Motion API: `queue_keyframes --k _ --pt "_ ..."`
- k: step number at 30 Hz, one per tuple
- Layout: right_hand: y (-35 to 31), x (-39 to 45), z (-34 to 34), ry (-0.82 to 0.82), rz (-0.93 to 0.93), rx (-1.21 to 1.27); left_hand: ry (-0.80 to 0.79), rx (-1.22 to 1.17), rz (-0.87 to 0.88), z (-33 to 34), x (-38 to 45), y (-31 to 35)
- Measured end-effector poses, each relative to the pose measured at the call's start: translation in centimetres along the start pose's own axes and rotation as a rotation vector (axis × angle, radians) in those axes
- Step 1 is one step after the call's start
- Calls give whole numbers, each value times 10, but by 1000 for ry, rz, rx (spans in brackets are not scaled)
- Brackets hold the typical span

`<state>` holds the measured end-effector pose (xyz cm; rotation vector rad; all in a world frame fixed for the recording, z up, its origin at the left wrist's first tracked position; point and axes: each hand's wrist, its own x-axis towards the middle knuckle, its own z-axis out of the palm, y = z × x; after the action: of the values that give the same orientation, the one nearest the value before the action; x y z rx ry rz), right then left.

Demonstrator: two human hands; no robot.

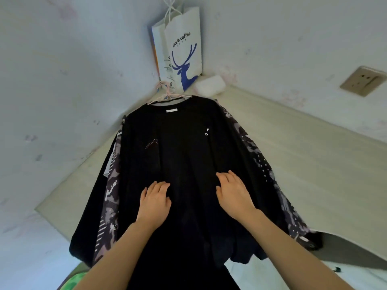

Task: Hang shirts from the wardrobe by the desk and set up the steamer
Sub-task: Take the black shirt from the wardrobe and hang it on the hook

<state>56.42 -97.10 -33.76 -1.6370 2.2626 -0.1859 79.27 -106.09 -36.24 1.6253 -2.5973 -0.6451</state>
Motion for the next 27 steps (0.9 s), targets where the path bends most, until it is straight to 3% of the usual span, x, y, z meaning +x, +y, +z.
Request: queue_keyframes --k 11,21,27 --pt "17 -155 6 136 190 123 48 -262 275 15 -94 97" --pt "56 -346 23 288 460 69 -18 -151 725 56 -206 203" --pt "67 -487 51 371 738 59 -95 -63 1030 112 -310 245"
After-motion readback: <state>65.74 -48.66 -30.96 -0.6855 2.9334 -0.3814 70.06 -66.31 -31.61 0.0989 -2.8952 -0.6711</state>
